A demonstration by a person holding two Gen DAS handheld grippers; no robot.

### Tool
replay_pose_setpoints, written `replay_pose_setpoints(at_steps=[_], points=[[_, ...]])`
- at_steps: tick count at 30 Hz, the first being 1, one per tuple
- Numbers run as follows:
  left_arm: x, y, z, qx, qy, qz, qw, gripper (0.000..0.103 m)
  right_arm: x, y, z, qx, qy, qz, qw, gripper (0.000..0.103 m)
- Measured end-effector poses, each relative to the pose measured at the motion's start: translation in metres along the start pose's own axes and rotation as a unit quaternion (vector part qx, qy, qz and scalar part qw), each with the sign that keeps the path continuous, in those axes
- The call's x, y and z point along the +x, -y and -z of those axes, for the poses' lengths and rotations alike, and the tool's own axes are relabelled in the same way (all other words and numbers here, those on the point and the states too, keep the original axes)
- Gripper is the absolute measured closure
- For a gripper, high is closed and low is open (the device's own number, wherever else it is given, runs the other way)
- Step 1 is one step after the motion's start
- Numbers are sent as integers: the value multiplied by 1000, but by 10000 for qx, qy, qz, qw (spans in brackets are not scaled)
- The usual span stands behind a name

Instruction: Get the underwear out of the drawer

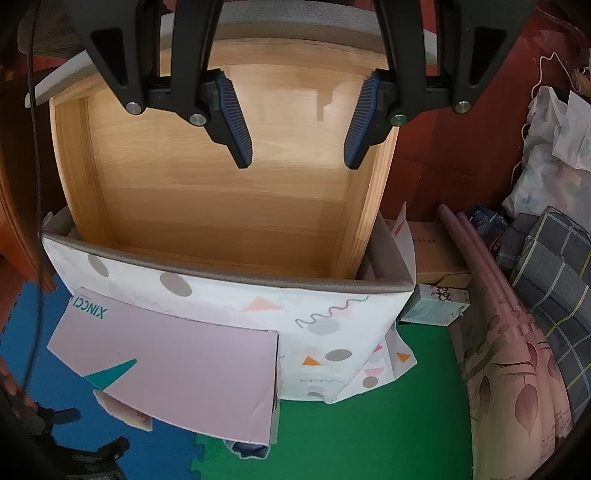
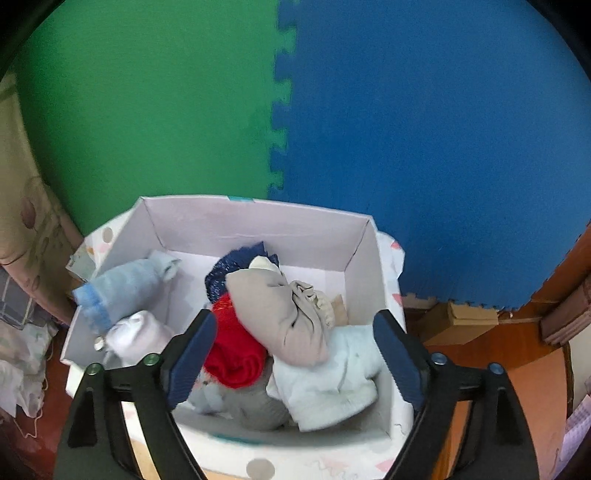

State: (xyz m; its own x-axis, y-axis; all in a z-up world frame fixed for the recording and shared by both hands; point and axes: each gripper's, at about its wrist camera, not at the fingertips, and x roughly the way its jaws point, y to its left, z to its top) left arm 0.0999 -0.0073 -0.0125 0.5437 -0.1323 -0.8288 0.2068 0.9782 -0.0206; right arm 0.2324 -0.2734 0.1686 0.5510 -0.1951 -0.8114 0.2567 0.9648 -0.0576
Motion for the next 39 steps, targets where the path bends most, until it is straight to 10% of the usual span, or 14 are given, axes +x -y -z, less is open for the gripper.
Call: replay_pose_setpoints(at_steps=[10,22,39], points=[[-8,8,2,150,165,91,9997,49,-74,16,114,278,332,-416,9982,0],[-24,20,9,333,351,-67,9988,47,-41,33,281,1240,-579,-366,9899,0],[-42,41,33,898,261,-314,9951,47,-21,-4,307,692,-1130,-670,9889,1]])
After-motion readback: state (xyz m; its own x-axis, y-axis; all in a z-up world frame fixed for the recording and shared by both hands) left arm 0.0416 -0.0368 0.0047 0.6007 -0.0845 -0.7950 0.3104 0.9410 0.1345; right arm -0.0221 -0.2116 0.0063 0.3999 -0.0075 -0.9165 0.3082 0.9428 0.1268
